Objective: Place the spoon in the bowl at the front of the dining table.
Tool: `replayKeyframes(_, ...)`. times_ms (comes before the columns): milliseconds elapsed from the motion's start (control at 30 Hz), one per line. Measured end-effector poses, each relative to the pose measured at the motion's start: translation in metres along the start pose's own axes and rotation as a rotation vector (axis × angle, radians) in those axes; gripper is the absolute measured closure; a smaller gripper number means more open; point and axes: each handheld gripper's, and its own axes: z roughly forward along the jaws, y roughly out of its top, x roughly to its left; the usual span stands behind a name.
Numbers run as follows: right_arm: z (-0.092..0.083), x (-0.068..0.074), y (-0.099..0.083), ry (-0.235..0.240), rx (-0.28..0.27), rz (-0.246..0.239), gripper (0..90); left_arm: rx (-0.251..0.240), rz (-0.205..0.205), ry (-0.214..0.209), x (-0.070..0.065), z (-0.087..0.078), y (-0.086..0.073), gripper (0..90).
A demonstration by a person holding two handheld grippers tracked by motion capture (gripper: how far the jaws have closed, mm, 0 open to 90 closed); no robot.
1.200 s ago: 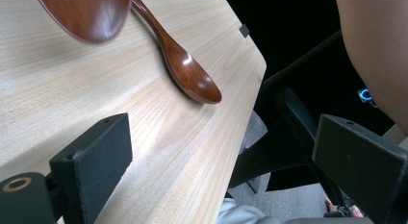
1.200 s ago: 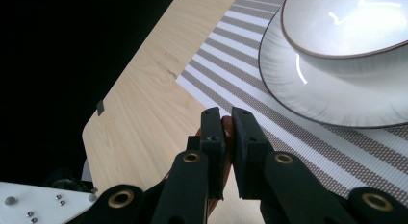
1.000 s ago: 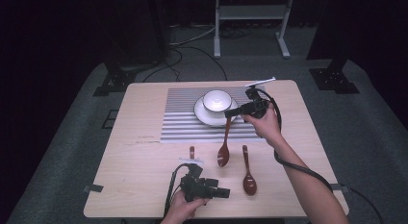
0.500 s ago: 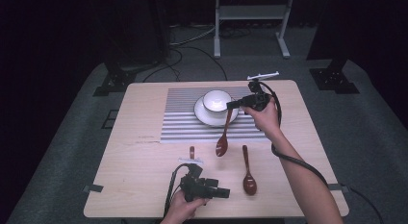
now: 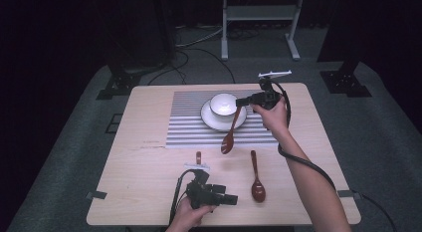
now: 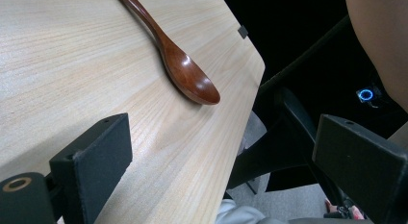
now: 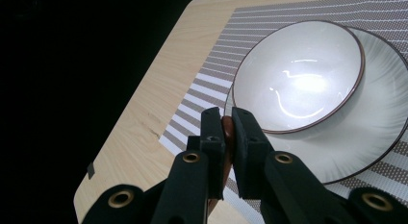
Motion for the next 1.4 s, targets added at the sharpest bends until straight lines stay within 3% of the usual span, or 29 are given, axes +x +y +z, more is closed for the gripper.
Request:
replayKeyframes(1133,-0.005,0.002,0.03,-0.047,-0.09,0.052,83.4,-0.008,-0.009,-0.003,0.0,-0.003,0.0,5.4)
replayKeyframes(1400,-0.002,-0.003,0.035,-0.061,-0.105,0.075,83.4,-0.012,-0.006,-0.002,0.0,-0.004,0.0,5.4)
